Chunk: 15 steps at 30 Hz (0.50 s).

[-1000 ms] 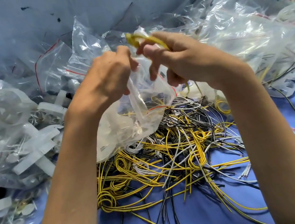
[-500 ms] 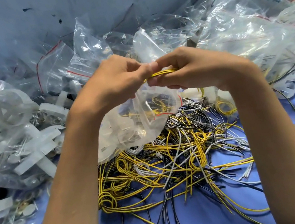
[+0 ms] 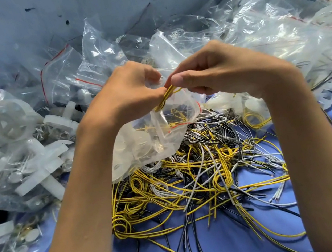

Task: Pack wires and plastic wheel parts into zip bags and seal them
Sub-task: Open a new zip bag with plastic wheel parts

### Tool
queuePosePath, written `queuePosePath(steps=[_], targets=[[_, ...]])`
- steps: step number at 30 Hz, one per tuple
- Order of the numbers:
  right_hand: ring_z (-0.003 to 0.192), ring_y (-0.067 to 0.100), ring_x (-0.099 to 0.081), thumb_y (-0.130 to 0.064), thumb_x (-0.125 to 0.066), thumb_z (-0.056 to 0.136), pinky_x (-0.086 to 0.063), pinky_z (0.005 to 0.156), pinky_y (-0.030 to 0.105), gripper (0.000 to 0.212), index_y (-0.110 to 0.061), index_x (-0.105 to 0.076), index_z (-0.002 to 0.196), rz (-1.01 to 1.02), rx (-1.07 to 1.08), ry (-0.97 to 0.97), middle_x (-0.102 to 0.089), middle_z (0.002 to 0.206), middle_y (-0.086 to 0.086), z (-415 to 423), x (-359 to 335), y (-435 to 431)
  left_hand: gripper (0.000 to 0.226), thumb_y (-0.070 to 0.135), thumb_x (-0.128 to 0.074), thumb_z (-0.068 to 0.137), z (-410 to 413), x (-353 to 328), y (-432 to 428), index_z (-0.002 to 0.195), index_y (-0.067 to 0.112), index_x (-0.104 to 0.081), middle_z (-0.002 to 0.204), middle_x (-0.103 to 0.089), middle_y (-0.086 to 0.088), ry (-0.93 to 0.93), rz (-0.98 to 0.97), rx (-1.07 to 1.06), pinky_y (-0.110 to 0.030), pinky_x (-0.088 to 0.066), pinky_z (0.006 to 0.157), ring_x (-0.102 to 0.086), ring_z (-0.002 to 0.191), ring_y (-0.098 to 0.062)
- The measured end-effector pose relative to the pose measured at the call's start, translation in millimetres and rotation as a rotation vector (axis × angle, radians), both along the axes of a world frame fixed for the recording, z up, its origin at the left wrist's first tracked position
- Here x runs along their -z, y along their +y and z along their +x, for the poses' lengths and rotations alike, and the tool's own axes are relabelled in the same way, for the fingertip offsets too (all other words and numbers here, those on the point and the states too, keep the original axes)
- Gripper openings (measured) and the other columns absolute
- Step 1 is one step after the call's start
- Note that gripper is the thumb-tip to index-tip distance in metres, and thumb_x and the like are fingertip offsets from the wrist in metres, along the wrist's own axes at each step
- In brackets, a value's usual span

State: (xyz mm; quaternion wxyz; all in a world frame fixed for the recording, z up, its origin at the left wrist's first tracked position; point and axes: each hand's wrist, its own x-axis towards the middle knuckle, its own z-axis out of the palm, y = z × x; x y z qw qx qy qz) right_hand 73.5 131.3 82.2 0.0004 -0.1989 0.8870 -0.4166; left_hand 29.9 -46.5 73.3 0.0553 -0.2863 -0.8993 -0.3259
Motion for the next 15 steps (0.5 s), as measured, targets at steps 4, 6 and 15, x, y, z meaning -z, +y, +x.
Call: queuePosePath(steps=[4,6,15], targets=[[0.043,0.007,-0.035,-0.045,-0.052,0.093,-0.029,0.045,0.024,0.04,-0.023,-0.065,0.062,0.119,0.113,0.018,-0.047,0.042,-0.009,0.1,-0.9,-2.6,0.027,0.017,-0.053,0.088,1.7,-3.7,-1.0,0.108,0.016,-0.071,0.085,-0.071,0.005,-0.037,-0.012,-0.018,-0.021,-0.048,0.073,-0.062,0.076,-0.005],[0.041,0.002,-0.039,-0.038,-0.054,0.094,-0.028,0.041,0.016,0.032,-0.026,-0.07,0.068,0.193,0.148,0.036,-0.053,0.041,-0.016,-1.6,-0.5,-5.1,0.028,0.015,-0.051,0.087,3.6,-5.2,0.1,0.108,0.016,-0.071,0.1,-0.068,-0.001,-0.045,0.012,-0.029,-0.034,-0.052,0.089,-0.062,0.089,-0.014],[0.057,0.005,-0.047,-0.004,-0.048,0.09,-0.037,0.052,0.006,0.024,-0.011,-0.07,0.097,0.475,-0.004,0.102,-0.052,0.062,-0.019,-4.0,9.8,-47.9,0.036,0.015,-0.048,0.081,7.1,-9.5,3.4,0.11,0.014,-0.07,0.106,-0.07,-0.005,-0.055,0.089,-0.042,-0.021,-0.047,0.082,-0.062,0.091,-0.011]])
